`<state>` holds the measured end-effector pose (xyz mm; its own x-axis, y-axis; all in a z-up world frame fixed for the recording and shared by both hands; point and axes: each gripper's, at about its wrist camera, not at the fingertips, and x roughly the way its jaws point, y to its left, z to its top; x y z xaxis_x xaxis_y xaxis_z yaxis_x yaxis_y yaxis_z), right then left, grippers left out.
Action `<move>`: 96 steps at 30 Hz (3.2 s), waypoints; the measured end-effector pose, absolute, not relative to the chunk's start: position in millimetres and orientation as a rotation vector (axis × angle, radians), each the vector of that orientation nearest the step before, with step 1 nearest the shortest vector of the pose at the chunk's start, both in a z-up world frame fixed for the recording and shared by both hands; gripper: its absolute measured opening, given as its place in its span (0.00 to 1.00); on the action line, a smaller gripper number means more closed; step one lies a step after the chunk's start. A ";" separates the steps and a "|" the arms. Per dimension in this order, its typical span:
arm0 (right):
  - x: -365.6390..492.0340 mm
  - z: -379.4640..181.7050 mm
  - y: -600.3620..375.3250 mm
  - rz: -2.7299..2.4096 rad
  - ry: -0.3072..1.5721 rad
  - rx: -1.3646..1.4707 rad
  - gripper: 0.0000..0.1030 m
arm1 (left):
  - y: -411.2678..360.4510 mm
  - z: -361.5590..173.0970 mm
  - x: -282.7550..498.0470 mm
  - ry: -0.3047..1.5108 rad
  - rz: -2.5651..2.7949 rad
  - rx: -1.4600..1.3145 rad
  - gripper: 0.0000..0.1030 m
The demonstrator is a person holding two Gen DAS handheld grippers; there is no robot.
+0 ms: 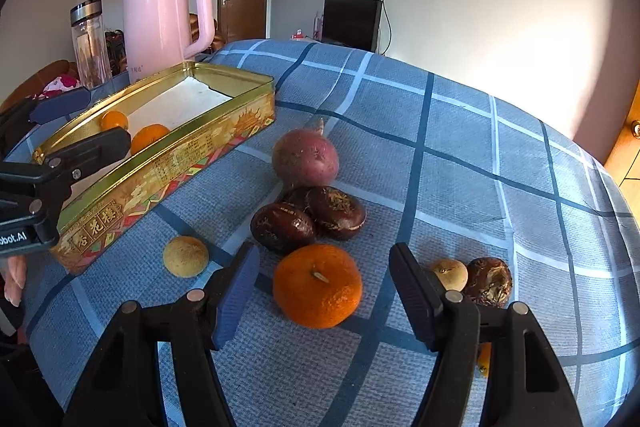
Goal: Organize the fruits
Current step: 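Open both grippers to drop the mandarins into the tray, then grasp another mandarin on the table with the right gripper, then grasp a dark passion fruit with the left gripper while the right gripper holds its mandarin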
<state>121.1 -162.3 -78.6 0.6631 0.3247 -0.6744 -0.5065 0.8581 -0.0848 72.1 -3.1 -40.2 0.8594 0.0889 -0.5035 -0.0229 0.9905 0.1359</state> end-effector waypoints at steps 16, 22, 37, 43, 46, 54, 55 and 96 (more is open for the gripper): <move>114.5 -65.2 -209.2 0.329 0.625 -0.086 0.45 | -61.5 -43.8 90.6 0.572 -0.071 0.156 0.85; 114.8 -61.2 -226.8 0.271 0.591 -0.006 0.45 | -81.1 -54.1 106.4 0.643 -0.149 0.145 0.76; 114.4 -62.0 -225.6 0.265 0.586 -0.013 0.46 | -99.7 -78.6 135.0 0.800 -0.213 0.141 0.39; 113.0 -61.6 -224.9 0.272 0.580 -0.020 0.46 | -98.3 -76.8 134.0 0.789 -0.230 0.124 0.39; 111.3 -60.7 -225.3 0.276 0.569 -0.021 0.46 | -98.8 -73.7 131.1 0.764 -0.232 0.127 0.39; 108.7 -59.1 -224.0 0.279 0.553 -0.029 0.46 | -94.0 -65.1 122.9 0.700 -0.226 0.112 0.39; 108.2 -58.9 -224.0 0.279 0.550 -0.029 0.46 | -93.1 -64.3 122.4 0.693 -0.222 0.107 0.39; 79.6 -45.8 -224.7 0.318 0.388 -0.046 0.46 | -77.3 -41.2 88.1 0.460 -0.126 0.065 0.39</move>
